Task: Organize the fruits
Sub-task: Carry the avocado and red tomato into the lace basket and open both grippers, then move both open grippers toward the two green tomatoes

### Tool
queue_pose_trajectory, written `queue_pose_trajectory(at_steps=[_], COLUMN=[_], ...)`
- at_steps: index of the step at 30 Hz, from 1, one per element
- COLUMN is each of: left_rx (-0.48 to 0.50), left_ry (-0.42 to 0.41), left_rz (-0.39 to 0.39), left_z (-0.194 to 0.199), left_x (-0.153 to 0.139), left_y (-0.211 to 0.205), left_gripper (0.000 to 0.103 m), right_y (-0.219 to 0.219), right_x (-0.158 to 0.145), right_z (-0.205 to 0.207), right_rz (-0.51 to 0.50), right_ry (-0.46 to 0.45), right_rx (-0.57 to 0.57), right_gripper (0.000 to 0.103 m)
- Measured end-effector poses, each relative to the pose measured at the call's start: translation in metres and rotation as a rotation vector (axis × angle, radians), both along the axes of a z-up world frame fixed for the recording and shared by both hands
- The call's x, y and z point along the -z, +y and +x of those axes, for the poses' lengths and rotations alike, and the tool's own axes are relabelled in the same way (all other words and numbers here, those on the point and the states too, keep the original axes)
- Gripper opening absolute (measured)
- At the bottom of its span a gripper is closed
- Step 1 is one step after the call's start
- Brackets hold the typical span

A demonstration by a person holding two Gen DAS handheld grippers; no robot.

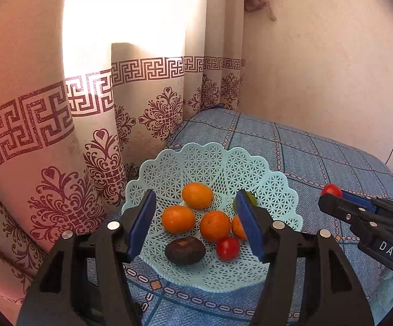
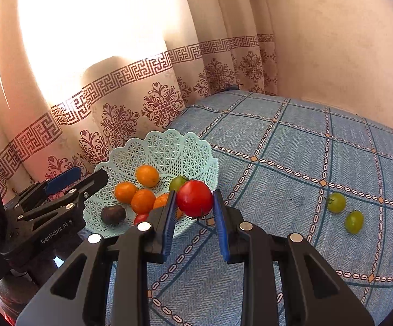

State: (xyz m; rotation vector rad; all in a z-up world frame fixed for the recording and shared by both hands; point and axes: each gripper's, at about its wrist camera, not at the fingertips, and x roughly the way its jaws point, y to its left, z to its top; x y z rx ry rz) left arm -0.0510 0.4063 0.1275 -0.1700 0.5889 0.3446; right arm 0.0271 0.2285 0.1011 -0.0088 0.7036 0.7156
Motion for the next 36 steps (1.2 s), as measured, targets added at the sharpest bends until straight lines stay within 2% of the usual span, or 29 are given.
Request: queue_pose_trajectory(at_steps=[8, 14, 17, 19, 22, 27, 29, 30, 36], left_rx=[-0.034, -0.051, -0.059, -0.061, -0.066, -0.061, -0.059, -0.057, -0.033], left_ry=[-0.014, -0.022, -0.024, -0.022, -0.02, -0.015, -0.016, -0.016, -0.007], left_rz=[0.004, 0.001, -0.005, -0.007, -0.014, -0.022, -0.021, -0.019, -0.001], left_z=[-0.01, -0.014, -0.017, -0.018, -0.019, -0.017, -0.016, -0.016, -0.012], left_x=[-0.001, -0.001, -0.001, 0.0, 0.002, 0.003, 0.003, 0.003, 0.003], left_y=[0.012, 0.018, 0.02, 0.02, 0.02, 0.017, 0.015, 0.014, 0.005], left_gripper=[0.064, 0.077, 0.08, 0.08, 0.089, 0.092, 0.095, 0.095, 0.096], right_y=[0.029, 0.041, 0.041, 0.039, 0.035, 0.027, 0.023, 0.021, 0.012], right_x=[0.006, 0.012, 0.013, 0.014, 0.017, 0.02, 0.02, 0.019, 0.02], right_z=[-0.006, -0.006, -0.006, -0.005, -0.004, -0.001, -0.001, -0.001, 0.0], right_rz=[-0.01, -0.008, -0.004, -0.008, -0.012, -0.011, -0.006, -0.003, -0.01], right_ry=[0.016, 0.042, 0.043, 0.043, 0.045, 0.048, 0.041, 0.033, 0.028], right_rx=[-0.043, -0.062, -0.059, -0.052, -0.032, -0.002, 0.012, 0.02, 0.045], right_gripper=[0.028, 0.029, 0.038, 0.038, 0.038, 0.04, 0.053, 0.054, 0.055])
